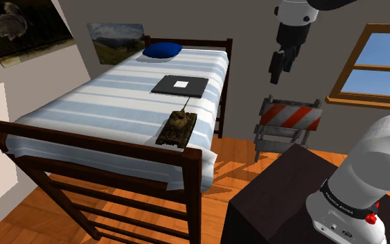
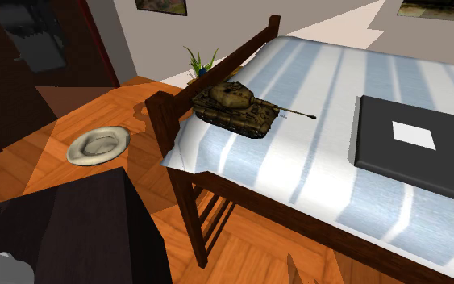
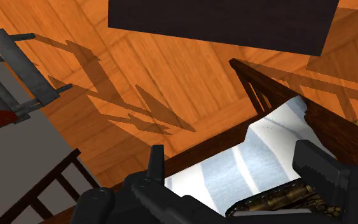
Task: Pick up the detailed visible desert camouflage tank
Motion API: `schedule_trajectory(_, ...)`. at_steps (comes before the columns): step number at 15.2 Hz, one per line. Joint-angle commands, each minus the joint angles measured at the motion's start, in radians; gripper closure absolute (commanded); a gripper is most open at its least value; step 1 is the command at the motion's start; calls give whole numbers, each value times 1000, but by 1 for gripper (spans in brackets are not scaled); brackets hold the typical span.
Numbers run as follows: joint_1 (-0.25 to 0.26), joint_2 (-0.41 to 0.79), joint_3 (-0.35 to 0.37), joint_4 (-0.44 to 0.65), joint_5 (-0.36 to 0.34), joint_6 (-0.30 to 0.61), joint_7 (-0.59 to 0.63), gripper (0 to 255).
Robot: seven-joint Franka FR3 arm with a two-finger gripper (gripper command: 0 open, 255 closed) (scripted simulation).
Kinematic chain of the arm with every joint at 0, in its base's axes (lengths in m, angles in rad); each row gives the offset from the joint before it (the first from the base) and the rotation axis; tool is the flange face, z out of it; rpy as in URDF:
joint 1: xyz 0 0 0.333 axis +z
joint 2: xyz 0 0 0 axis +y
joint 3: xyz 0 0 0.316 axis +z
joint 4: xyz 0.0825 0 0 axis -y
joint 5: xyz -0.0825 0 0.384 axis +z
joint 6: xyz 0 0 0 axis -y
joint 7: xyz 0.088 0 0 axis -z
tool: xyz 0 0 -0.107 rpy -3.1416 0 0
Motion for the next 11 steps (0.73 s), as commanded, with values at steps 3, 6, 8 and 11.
schedule_trajectory(3,-6,52,39,3,32,41,86,0)
schedule_trajectory(6,-18,141,94,20,74,104,212,0)
schedule_trajectory(8,-27,206,129,40,96,145,294,0)
schedule_trajectory(11,-43,313,178,82,118,204,417,0)
